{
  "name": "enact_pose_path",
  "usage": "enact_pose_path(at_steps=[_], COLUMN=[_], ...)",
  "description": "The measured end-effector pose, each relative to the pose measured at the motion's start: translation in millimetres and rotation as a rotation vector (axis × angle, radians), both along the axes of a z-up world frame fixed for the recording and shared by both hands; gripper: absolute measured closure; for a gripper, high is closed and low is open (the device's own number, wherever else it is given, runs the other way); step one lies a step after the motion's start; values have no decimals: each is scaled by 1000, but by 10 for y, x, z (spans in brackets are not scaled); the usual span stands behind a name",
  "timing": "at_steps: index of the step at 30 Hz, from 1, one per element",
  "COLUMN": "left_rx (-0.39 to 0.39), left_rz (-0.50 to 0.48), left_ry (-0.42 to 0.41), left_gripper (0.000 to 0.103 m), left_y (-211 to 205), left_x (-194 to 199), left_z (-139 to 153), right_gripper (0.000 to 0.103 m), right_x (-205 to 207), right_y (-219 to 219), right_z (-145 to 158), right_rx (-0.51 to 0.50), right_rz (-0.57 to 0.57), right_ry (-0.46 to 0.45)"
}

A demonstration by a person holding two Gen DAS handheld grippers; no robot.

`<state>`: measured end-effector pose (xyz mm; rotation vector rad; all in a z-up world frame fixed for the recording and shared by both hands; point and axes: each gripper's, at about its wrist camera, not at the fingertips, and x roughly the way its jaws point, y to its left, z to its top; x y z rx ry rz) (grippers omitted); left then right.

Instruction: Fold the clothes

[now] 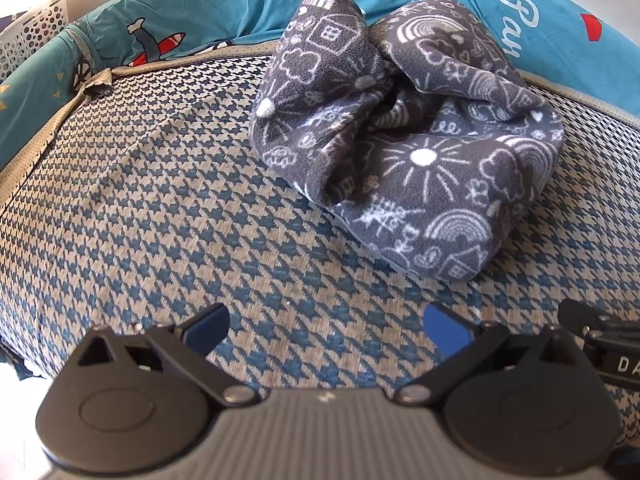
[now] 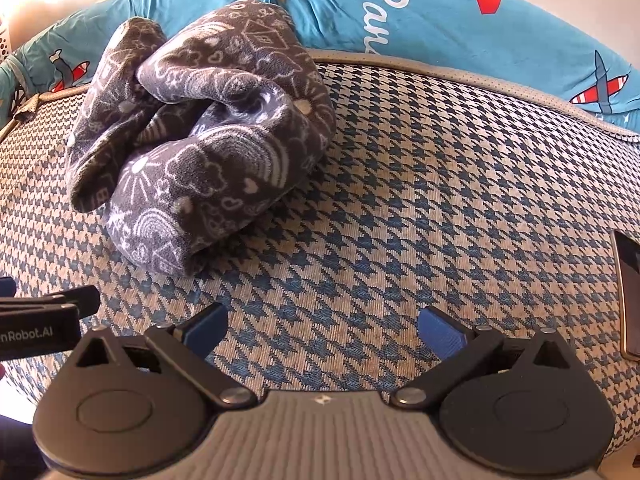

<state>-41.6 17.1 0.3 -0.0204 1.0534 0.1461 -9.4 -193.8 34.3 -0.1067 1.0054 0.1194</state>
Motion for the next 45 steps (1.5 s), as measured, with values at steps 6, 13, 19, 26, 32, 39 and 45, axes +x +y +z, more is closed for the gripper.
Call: enact_pose_path(at_steps=[6, 13, 19, 26, 32, 39, 45], left_rx=[3, 6, 9, 16, 17, 19, 17], left_rz=[-3, -3, -6, -10, -13, -15, -14], left_ry=[-1, -3, -6, -8, -9, -8, -9], left_gripper=[0, 0, 0, 0, 0, 0, 0], left_y=[-5, -9, -19, -25, -30, -34, -37], left_x=[-1, 0, -5, -6, -13, -8, -9], left_z=[-3, -1, 0, -3, -5, -8, -8], right_gripper=[1, 1, 1, 1, 1, 1, 1], right_x=[1, 3, 4, 1, 1, -1, -2], right_y=[12, 28, 20, 16, 11, 10, 14], right_z=[-11, -20, -21, -24, -20, -14, -9], right_rx=[-1, -4, -5, -1, 4, 6, 7], right_rz=[4, 10, 12, 15, 13, 14, 15], right_ry=[4, 6, 7, 6, 5, 3, 3])
